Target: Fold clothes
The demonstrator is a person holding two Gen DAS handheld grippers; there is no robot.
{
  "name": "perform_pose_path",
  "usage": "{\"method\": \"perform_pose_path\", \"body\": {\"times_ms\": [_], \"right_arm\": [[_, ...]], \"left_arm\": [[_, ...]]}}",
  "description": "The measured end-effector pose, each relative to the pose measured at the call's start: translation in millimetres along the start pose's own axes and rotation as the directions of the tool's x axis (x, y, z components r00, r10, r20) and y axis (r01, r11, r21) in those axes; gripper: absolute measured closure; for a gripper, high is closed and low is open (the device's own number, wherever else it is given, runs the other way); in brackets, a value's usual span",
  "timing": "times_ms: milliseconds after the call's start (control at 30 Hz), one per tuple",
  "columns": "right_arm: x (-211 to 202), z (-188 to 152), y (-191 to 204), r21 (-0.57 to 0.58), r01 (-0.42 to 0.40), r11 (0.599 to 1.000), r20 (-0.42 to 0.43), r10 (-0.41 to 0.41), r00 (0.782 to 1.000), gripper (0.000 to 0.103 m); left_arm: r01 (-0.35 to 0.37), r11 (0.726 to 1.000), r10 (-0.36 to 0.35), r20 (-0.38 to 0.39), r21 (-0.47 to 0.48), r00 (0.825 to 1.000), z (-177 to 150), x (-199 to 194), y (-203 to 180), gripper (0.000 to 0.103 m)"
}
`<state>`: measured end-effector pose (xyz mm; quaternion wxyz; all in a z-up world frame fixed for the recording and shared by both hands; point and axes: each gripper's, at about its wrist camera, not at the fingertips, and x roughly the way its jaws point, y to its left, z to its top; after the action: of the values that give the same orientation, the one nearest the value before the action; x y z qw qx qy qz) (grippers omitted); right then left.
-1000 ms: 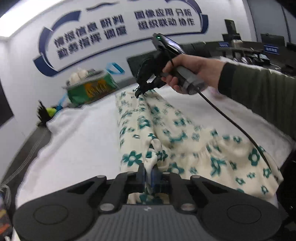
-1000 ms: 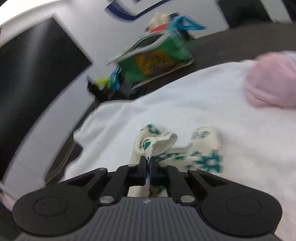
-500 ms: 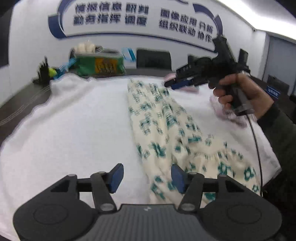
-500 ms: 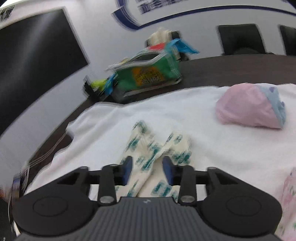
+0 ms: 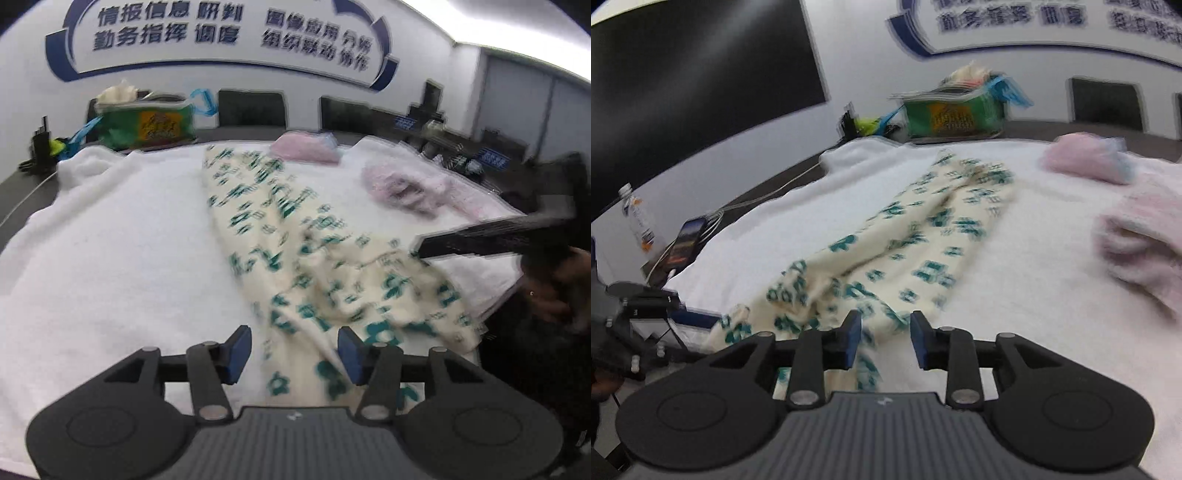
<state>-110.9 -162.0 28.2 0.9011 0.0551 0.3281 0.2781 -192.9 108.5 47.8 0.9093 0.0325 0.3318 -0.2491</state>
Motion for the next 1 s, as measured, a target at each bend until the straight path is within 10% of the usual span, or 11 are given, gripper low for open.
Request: {"method": "perform_pose_path", "body": {"times_ms": [100,233,400,433,500,633,867,1000], "right_arm": [[-9,-18,6,0.044,-0.01,0.999,0.0,0.01,1.0,0.086],[-23,-39,13,0.106,-0.047,0.993,0.018,0.046,0.999,0.095],[-29,-54,39,0.007,0.008,1.0,0.062,-0.008,0.998,0.056],[-30,-56,45,-0.014,0.021,1.0,0.071,-0.02,0.997,0.059],[-33,-62,56,-0.056,0.049,0.997,0.089,-0.044,0.995,0.1],[-41,-65,72,-0.047,-0.008,0.999,0.121,0.014,0.993,0.1],[-63,-74,85,-0.185,0.111,0.976,0.196,-0.074,0.978,0.067],[-61,-81,110,-0.326,0.144,0.934,0.252,-0.061,0.966,0.067]], "left_arm": [[0.019,0.999,-0.02,-0.033,-0.032,0.999,-5,8,-6,0.074],[0.029,0.996,-0.029,0.002,-0.085,1.0,-13,-4,-5,0.076],[0.037,0.994,-0.036,0.018,-0.107,0.999,-23,-17,0,0.06],[0.037,0.994,-0.036,0.01,-0.102,0.999,-23,-15,-3,0.06],[0.061,0.994,-0.061,0.005,-0.085,0.998,-21,-12,-12,0.081],[0.085,0.996,-0.085,-0.013,-0.032,0.996,-20,-14,-20,0.079],[0.036,0.999,-0.039,0.112,0.024,0.993,8,-39,-8,0.062],[-0.014,0.989,-0.004,0.122,0.146,0.993,31,-6,-32,0.062]]}}
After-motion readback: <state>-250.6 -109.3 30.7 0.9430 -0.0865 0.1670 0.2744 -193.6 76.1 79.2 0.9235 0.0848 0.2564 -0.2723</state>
